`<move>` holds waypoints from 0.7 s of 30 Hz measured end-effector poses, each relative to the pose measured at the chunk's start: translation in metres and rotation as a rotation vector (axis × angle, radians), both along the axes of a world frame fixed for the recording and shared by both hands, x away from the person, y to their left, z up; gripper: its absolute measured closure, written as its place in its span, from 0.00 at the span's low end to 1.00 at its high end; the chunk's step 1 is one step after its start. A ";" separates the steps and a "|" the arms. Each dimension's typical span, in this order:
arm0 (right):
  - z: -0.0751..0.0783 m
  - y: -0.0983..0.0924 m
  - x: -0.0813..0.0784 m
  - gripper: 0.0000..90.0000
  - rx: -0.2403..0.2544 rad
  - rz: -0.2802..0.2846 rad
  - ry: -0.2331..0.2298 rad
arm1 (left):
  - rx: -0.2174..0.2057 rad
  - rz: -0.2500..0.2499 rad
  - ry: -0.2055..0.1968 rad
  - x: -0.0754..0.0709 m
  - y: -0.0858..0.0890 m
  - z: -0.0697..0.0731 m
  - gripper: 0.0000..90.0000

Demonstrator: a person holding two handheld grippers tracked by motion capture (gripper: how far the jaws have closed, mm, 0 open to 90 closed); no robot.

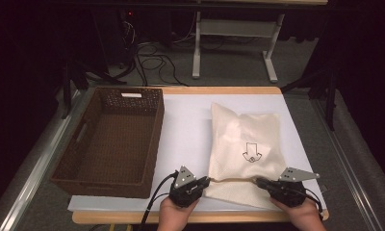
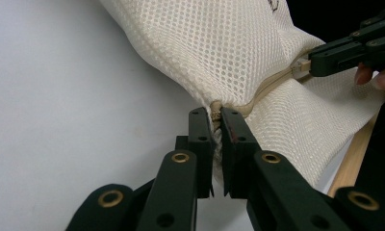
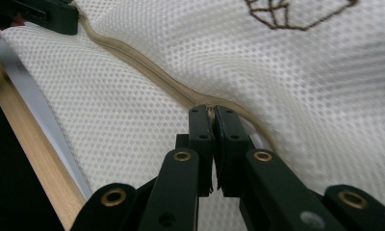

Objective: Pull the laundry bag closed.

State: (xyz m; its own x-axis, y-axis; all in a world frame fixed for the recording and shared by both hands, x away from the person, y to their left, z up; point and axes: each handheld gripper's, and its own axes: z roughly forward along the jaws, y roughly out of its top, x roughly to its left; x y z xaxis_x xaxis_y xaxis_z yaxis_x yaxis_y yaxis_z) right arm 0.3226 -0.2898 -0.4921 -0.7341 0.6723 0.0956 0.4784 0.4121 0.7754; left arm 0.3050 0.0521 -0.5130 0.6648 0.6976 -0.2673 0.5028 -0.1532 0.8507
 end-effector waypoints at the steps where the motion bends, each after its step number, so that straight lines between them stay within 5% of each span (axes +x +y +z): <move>1: 0.000 -0.003 0.000 0.98 -0.007 -0.005 -0.004 | -0.002 0.001 0.000 0.000 0.000 0.000 0.93; 21: 0.000 -0.080 -0.017 0.98 -0.011 -0.207 -0.021 | 0.074 -0.002 0.024 -0.004 0.000 0.000 0.94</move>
